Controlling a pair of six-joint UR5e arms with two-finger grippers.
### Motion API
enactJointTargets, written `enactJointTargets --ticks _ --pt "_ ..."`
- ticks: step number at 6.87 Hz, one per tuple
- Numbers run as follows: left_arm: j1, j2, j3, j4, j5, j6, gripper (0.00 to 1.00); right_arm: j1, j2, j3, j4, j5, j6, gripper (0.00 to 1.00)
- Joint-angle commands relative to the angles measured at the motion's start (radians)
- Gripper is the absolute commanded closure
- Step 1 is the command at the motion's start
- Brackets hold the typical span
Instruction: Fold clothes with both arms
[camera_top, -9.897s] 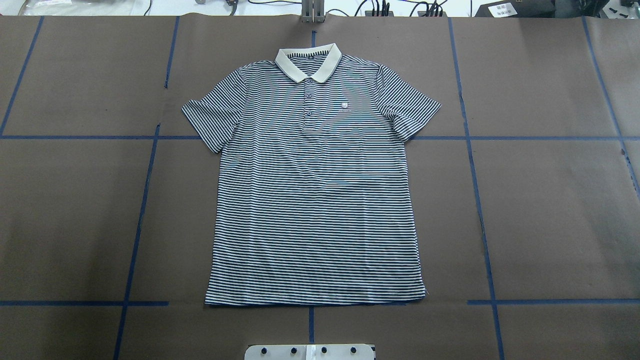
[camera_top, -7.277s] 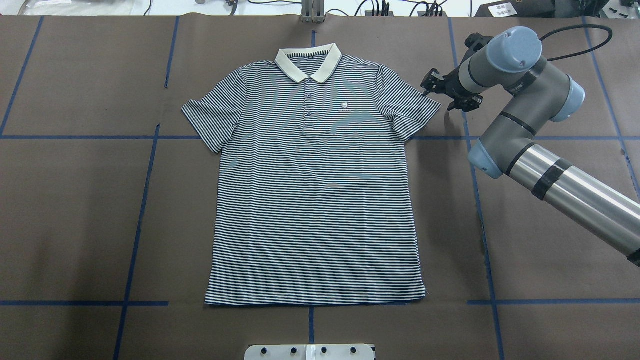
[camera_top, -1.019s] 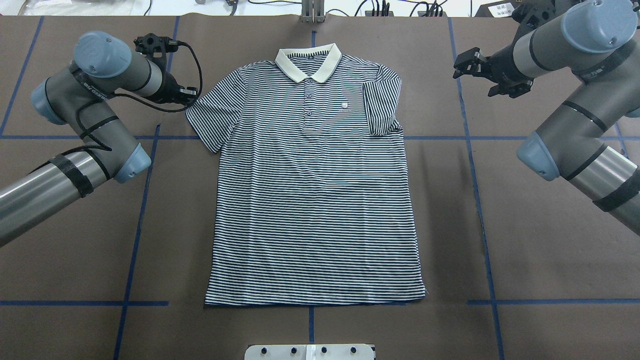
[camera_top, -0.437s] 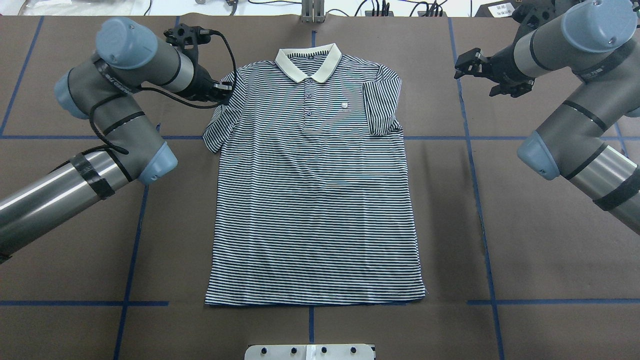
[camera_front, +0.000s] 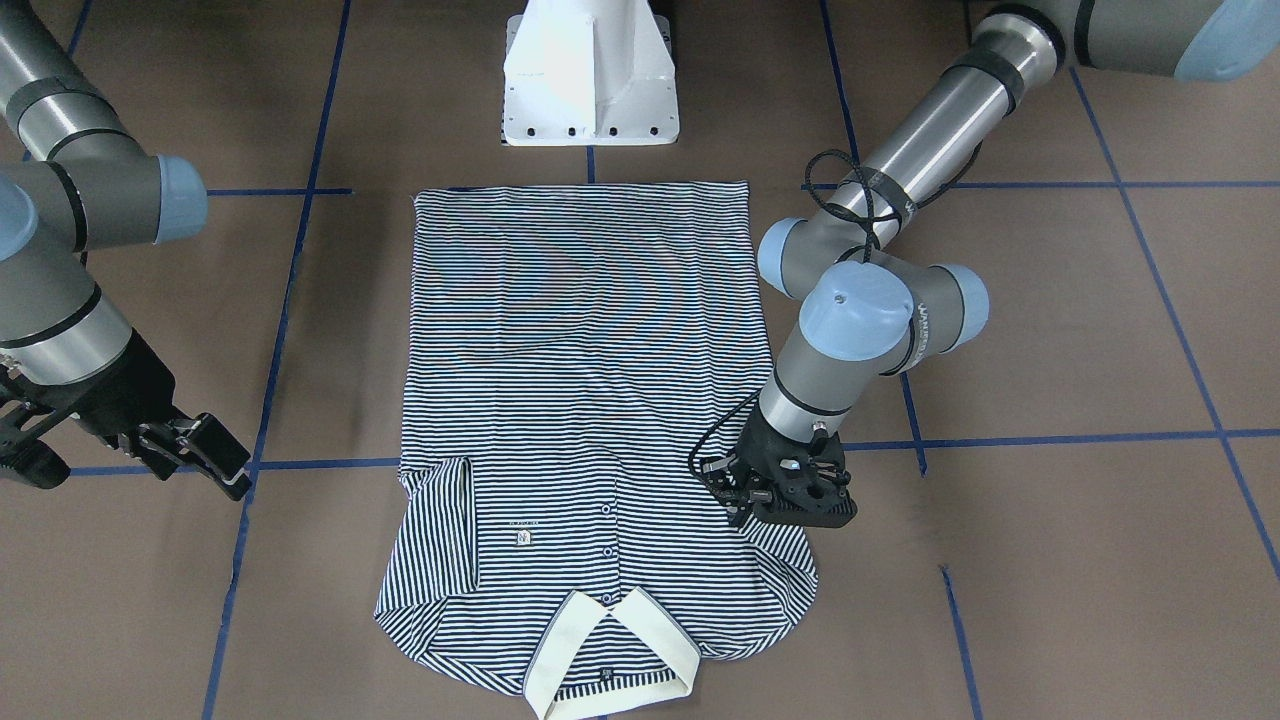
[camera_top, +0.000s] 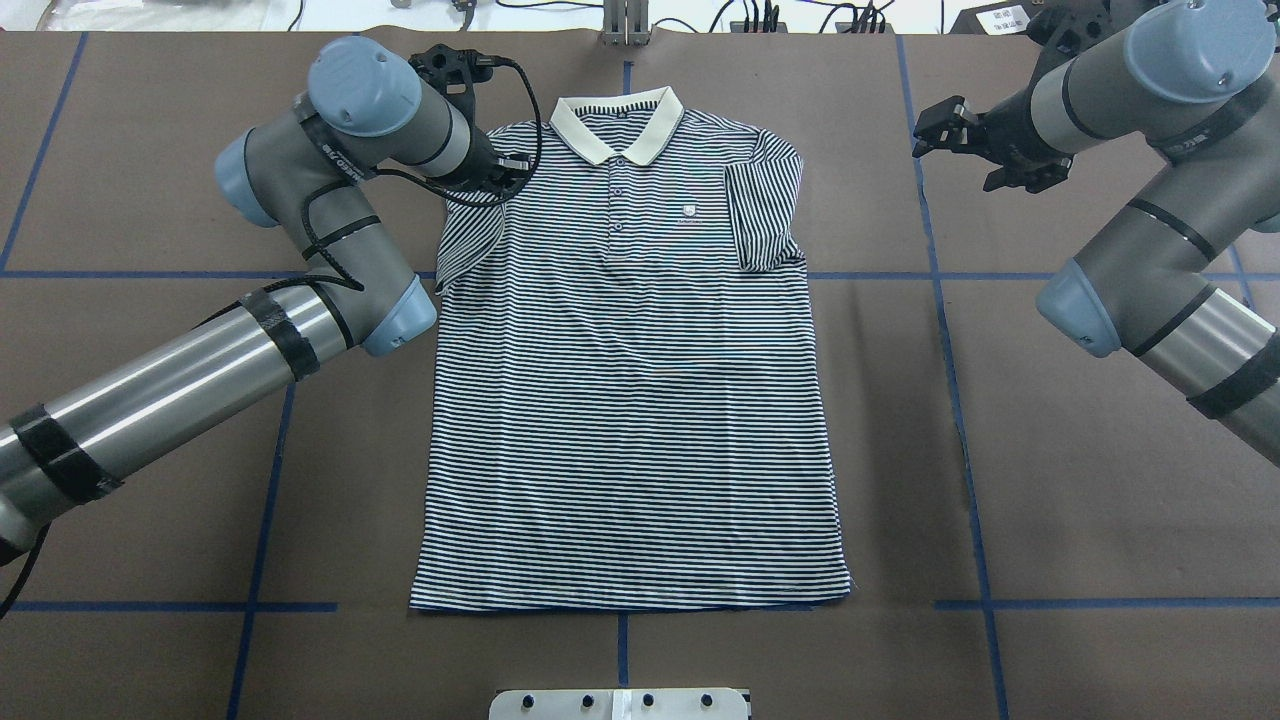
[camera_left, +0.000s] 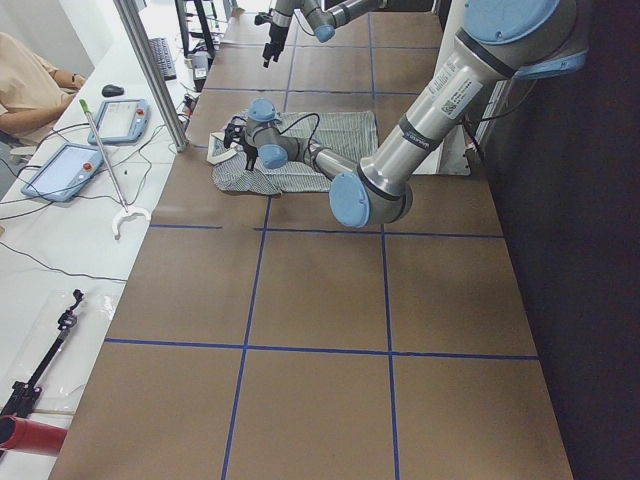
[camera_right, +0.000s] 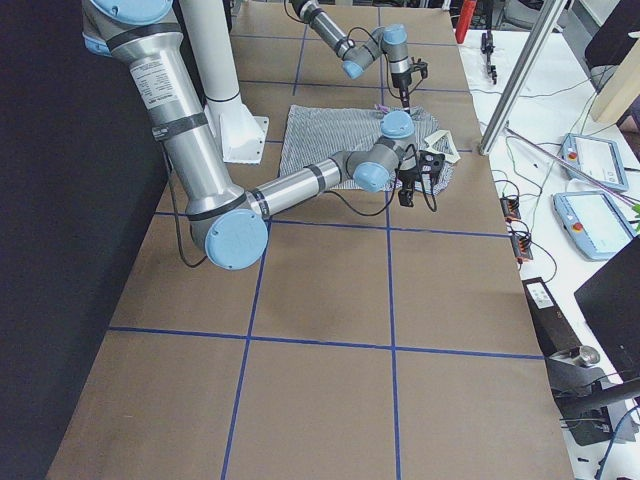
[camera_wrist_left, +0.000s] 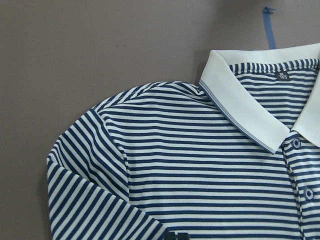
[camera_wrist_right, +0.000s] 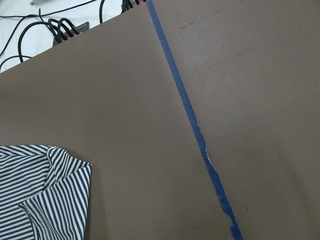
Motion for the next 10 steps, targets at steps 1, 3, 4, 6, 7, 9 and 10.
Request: enactJointTargets --ticks 1,3,4,6,7,9,10 --pt "0.002 -0.024 0.033 -0.012 0.015 0.001 1.00 0.002 0.001 -0.002 0.000 0.000 -0.001 0.00" --pt "0.014 -0.014 0.048 -0.062 0.017 0.001 1.00 0.002 0.007 0.000 0.001 0.000 -0.001 0.00" --pt "0.014 -0.014 0.048 -0.068 0.017 0.001 0.57 -0.004 0.011 0.004 0.001 0.002 0.003 0.00" --pt "0.011 -0.014 0.034 -0.082 0.012 -0.003 0.34 -0.039 -0.005 0.075 0.000 -0.002 0.069 0.00" --pt "0.008 0.001 -0.019 -0.072 0.006 -0.004 0.32 -0.079 -0.016 0.136 -0.002 -0.011 0.210 0.00" --pt "0.016 0.243 -0.335 -0.073 -0.041 -0.004 0.31 -0.293 -0.152 0.349 -0.011 -0.160 0.464 0.00" --pt "0.014 0.307 -0.404 -0.076 -0.133 0.000 0.31 -0.422 -0.212 0.407 -0.011 -0.299 0.573 0.00"
